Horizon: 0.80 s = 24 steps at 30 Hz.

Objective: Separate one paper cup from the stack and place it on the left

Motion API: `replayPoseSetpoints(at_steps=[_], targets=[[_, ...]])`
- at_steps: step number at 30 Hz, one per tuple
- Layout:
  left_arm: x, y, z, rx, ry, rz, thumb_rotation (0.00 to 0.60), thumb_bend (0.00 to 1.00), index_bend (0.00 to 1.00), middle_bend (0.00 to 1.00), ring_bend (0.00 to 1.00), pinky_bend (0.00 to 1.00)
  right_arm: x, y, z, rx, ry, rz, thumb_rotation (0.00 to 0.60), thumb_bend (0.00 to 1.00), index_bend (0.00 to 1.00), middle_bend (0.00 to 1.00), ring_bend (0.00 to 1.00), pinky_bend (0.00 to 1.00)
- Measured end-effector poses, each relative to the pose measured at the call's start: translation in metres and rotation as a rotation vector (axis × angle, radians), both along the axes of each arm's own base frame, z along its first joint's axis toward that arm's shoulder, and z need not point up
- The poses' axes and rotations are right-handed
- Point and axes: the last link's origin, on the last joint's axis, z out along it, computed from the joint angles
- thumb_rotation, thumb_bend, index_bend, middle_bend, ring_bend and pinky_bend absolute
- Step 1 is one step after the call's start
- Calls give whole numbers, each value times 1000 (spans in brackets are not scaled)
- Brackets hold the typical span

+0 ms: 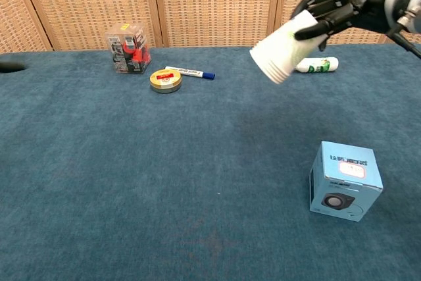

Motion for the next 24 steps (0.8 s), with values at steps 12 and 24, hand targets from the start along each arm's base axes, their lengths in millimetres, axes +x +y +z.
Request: replayPoseSetpoints(at_steps=[12, 24], targets=[[101, 48, -84, -179, -81, -163, 600, 114, 358, 0, 0, 0, 55, 5, -28, 139, -184, -62, 600, 552, 537, 596, 444, 609], [132, 61, -116, -165, -113, -198, 600, 149, 527, 0, 0, 0, 66, 5, -42, 195, -238, -133, 600, 552, 538, 600, 444, 609]])
